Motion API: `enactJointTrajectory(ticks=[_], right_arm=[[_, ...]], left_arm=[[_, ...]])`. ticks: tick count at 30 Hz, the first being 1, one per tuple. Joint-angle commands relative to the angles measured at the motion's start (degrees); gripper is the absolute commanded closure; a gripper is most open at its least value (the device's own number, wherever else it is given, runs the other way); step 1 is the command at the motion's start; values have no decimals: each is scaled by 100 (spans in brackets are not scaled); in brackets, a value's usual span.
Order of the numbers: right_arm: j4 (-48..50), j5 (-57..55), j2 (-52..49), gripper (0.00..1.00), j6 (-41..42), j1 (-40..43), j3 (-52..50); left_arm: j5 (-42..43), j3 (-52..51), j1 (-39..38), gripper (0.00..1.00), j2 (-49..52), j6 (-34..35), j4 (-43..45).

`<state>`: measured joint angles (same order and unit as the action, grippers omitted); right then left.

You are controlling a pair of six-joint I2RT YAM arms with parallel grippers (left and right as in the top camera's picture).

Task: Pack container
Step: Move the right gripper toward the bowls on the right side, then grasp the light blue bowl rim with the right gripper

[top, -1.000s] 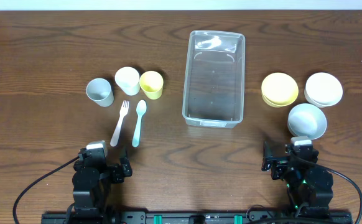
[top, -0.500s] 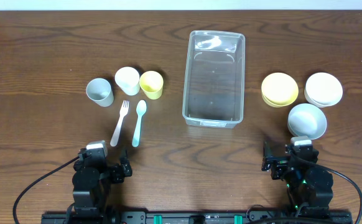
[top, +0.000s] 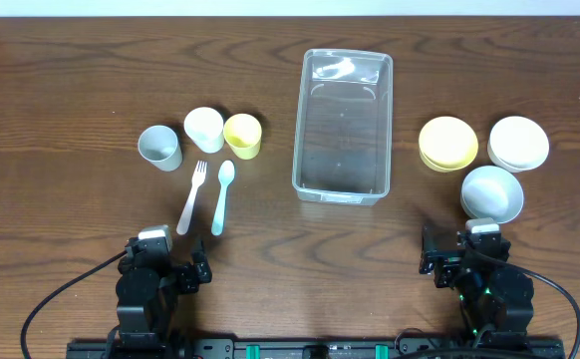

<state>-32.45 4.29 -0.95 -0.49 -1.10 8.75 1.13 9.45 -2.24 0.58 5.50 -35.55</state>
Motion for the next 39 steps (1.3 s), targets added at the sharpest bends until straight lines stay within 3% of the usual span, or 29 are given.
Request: enactJointTrajectory(ticks=[1,4,9,11,16,21,26,34,39], right_arm=[[7,24,52,1,-42,-42,-22],[105,61,52,1,31,-42,-24],[551,2011,52,1,2090,-42,-26],[662,2402,52,1,2514,-42,-26],[1049,2570,-140,1,2511,-42,107],[966,1899,-1222,1,2083,-42,1217],[-28,1362,-3095,1,1110,-42,3161],[-1663,-13,-5919,1,614,155,6085],[-2785,-949,-7291,1,551,656,7294]], left_arm=[[-7,-59,31,2,-26,-76,22],[-7,-59,31,2,-26,-76,24],[-7,-61,31,2,-26,-76,22],[-7,-59,31,2,-26,-76,22],[-7,-59,31,2,-26,-76,22],[-7,-61,31,2,-26,-76,22],[-7,-61,31,2,-26,-76,22],[-7,-59,31,2,-26,-76,22],[-7,-59,31,2,-26,-76,22]])
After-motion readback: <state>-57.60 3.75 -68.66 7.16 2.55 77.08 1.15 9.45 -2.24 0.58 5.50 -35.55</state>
